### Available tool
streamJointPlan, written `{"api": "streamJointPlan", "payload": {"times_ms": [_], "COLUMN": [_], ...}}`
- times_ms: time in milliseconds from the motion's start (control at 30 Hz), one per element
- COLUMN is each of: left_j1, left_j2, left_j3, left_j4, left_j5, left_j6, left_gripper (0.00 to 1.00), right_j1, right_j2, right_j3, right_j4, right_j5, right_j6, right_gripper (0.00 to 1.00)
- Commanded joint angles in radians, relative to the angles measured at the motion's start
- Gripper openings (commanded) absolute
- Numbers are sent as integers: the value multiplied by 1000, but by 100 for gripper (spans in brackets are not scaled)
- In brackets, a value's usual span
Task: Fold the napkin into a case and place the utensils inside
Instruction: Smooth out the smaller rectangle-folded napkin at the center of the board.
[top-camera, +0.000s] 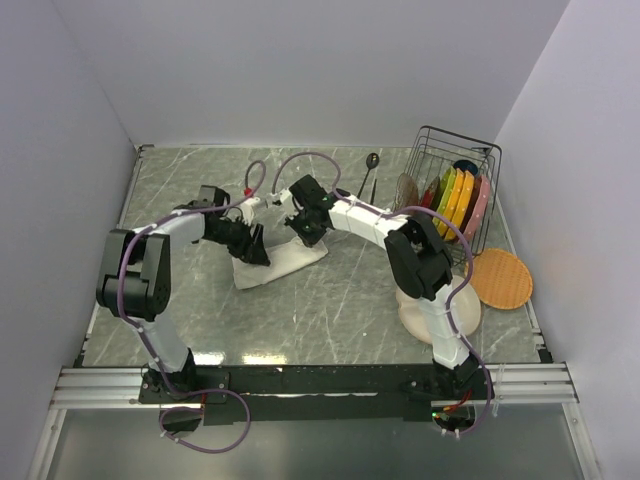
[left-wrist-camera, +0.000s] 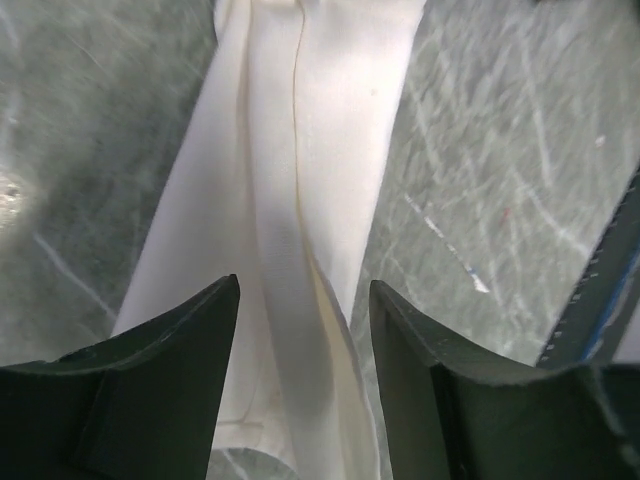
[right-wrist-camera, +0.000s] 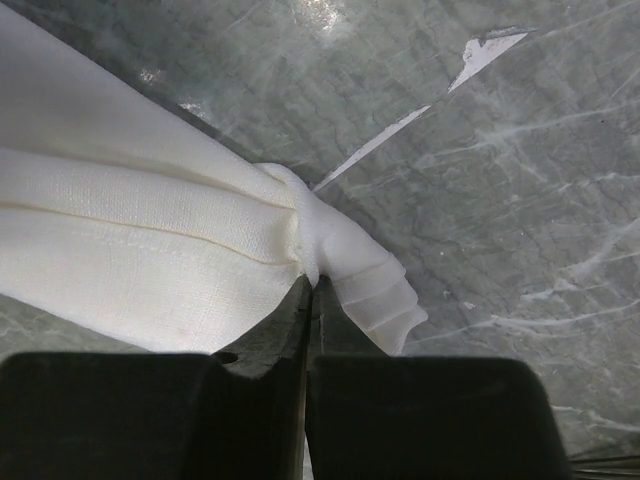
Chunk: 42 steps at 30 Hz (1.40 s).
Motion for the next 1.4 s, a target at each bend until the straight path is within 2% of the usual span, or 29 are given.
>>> {"api": "streamJointPlan", "payload": {"times_ms": [0, 100, 133, 200, 233, 333, 500, 700, 1000, 1167, 1367], "left_j1": [-37, -62, -63, -63, -62, -60, -28, 9, 36, 36, 36], "left_j2": [-50, -36, -36, -41, -44, -43, 63, 216, 394, 387, 320], "left_j3": [-24, -21, -14, -7, 1, 33, 111, 225, 346, 340, 196], "left_j4": [93, 87, 93, 104, 107, 110, 70, -19, -172, -234, -240], "left_j5": [-69, -96, -104, -112, -112, -112, -95, -6, 6, 58, 123], "left_j6": [70, 81, 76, 73, 72, 58, 17, -23, -31, -20, -80], "left_gripper": [59, 50, 40, 27, 17, 6, 4, 5, 4, 3, 1], "right_j1": [-12, -13, -13, -12, -13, -13, -12, -12, -12, -7, 8], "right_j2": [36, 38, 33, 25, 24, 22, 27, 44, 36, 48, 8], "right_j3": [-31, -24, -33, -37, -44, -47, -42, -22, 35, 55, -33], "right_j4": [-11, -13, -10, 1, 3, 12, 21, 23, 50, 52, 117], "right_j5": [-18, -27, -30, -40, -41, -40, -29, -14, -12, -49, -139], "right_j6": [18, 18, 12, 6, -1, -11, -31, -40, -59, -106, -180], "right_gripper": [0, 0, 0, 0, 0, 0, 0, 0, 0, 0, 0]}}
